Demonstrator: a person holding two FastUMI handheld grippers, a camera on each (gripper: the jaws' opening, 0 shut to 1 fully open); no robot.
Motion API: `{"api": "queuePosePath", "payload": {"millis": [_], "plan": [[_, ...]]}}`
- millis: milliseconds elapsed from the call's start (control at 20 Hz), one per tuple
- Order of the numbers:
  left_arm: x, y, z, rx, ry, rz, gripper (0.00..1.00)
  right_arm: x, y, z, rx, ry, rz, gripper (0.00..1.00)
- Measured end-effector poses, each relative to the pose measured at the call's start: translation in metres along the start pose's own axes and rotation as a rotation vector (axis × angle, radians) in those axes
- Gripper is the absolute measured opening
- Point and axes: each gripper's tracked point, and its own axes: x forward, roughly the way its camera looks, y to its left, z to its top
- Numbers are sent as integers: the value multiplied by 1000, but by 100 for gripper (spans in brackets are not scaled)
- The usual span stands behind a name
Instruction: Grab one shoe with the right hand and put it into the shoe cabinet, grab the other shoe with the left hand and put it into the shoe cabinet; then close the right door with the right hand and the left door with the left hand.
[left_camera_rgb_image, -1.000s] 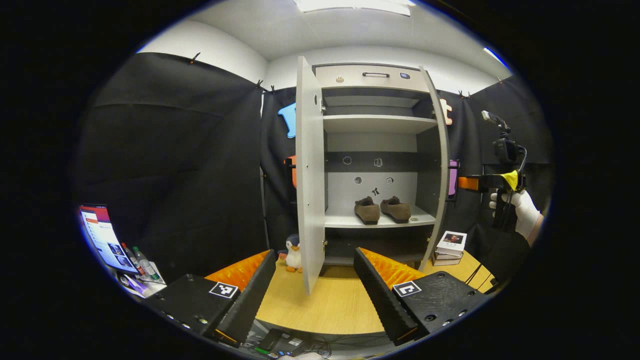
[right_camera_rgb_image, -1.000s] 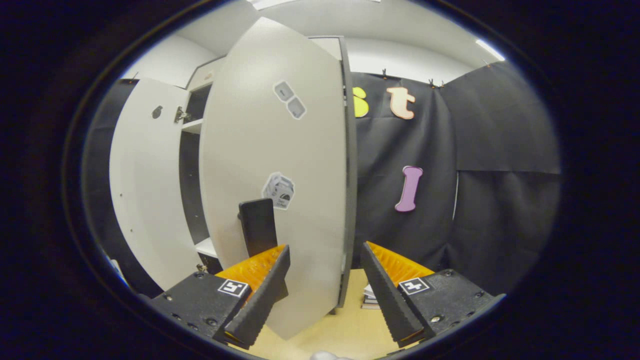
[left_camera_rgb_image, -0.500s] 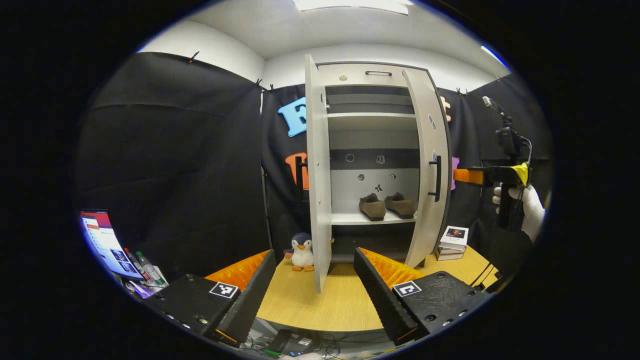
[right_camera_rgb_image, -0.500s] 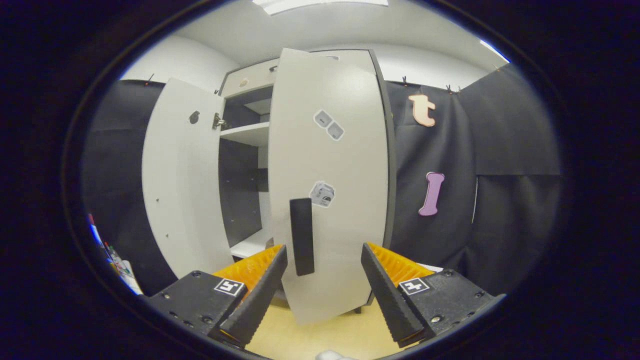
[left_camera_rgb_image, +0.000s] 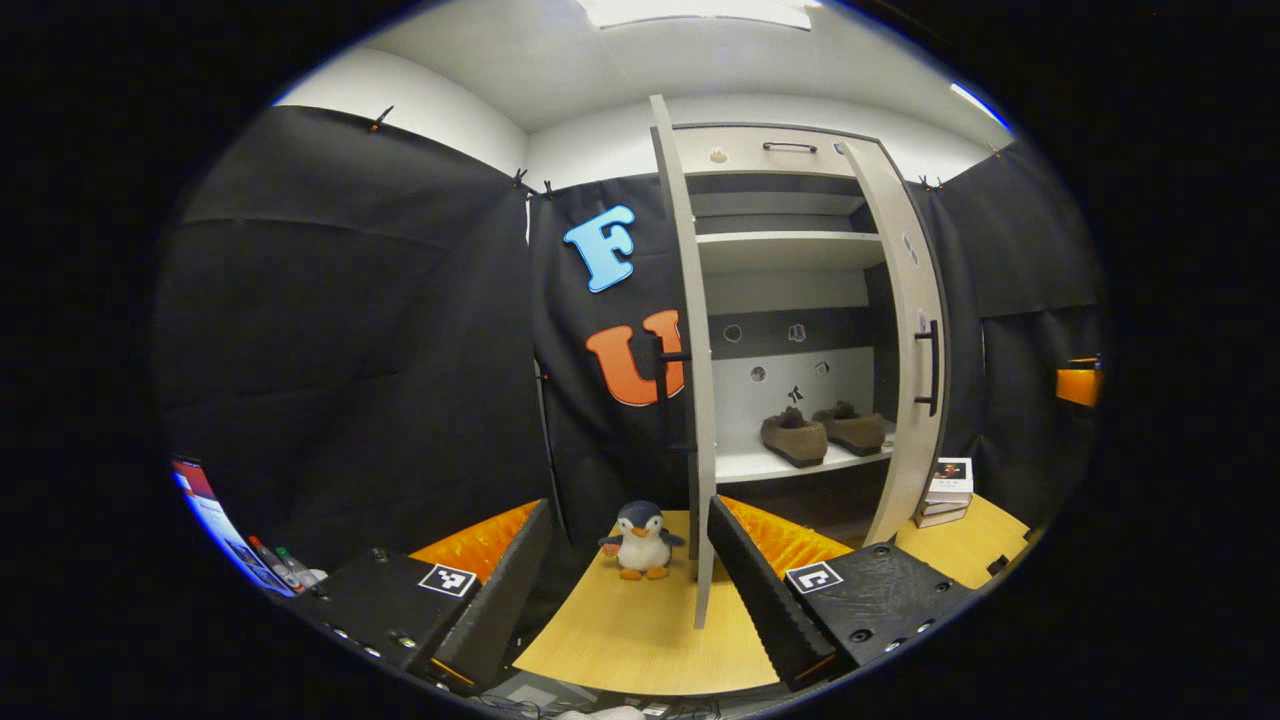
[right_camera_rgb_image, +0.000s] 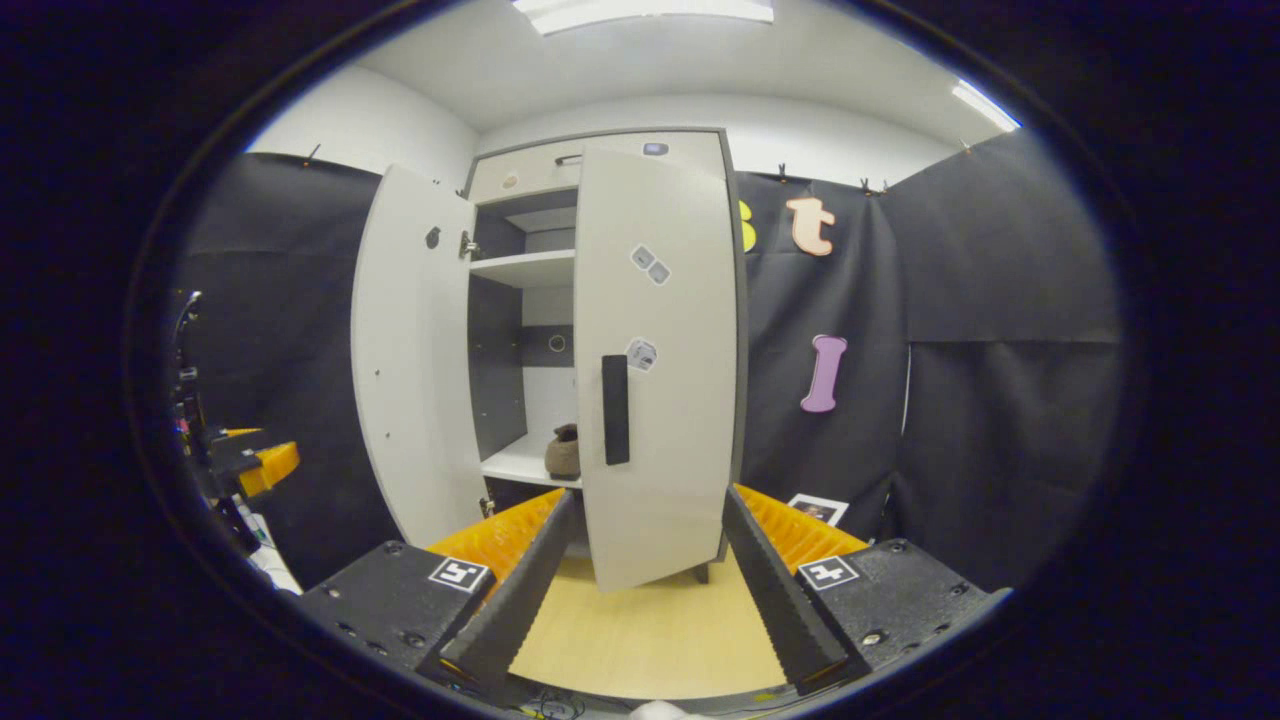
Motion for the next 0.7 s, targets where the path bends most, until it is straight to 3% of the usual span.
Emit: {"api": "queuePosePath", "payload": {"millis": [450,550,700], "plan": [[114,35,29,-8,-34,36,96,-80,-33,-50,72,79,-168,98],[128,42,41,20,-60,67,97,-90,-35,-51,110,89,-181,97],[146,36,27,2,0,47,96,-98,-29,-46,136,75,-192,97]]}}
